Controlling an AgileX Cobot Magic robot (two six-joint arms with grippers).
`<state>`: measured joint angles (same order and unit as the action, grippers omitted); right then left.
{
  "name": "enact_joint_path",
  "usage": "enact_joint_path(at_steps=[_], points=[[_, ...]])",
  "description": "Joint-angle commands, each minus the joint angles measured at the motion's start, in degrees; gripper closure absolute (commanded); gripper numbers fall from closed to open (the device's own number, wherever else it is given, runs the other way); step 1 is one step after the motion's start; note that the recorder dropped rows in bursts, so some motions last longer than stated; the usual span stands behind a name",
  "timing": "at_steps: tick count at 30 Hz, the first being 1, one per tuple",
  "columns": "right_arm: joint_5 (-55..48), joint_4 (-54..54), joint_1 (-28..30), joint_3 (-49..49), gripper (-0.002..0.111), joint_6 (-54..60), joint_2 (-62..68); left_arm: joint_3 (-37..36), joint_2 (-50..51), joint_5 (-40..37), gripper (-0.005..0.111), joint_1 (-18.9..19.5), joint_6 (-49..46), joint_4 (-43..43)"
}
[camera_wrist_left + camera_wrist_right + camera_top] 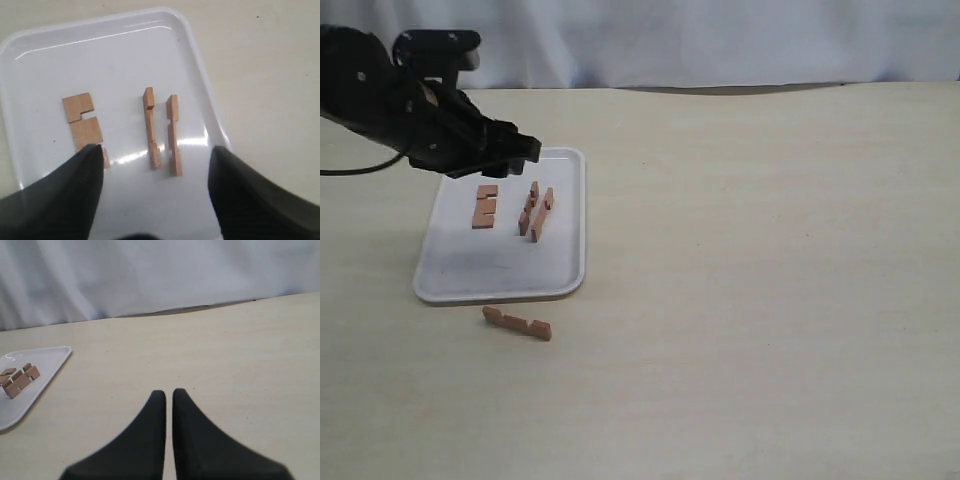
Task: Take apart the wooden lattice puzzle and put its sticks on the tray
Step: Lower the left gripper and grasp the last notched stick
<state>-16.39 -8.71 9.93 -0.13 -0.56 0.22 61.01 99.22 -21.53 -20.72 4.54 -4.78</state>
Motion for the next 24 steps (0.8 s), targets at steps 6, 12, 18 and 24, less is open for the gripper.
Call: enact_joint_path(at_steps=[6,12,18,24], points=[[0.09,0.21,-0.12,0.13,0.104,-0.05,-0.22,0.37,-13.84,-23.05,0.049,-5.39,-4.54,-1.4],[0.09,0.21,-0.12,0.13,0.104,-0.05,-0.22,-3.51,-13.28,-20.91,0.049,-15.88,-3.37,-1.3],[0.09,0.21,-0.12,0.13,0.104,-0.05,-0.22,-7.59,-10.99,-19.66,0.049,-18.68,-2.92,0.05],[0.09,0.21,-0.12,0.13,0.104,-0.05,-0.22,-7.7,-10.56,-17.93,0.048,-18.68,-2.79,0.05]])
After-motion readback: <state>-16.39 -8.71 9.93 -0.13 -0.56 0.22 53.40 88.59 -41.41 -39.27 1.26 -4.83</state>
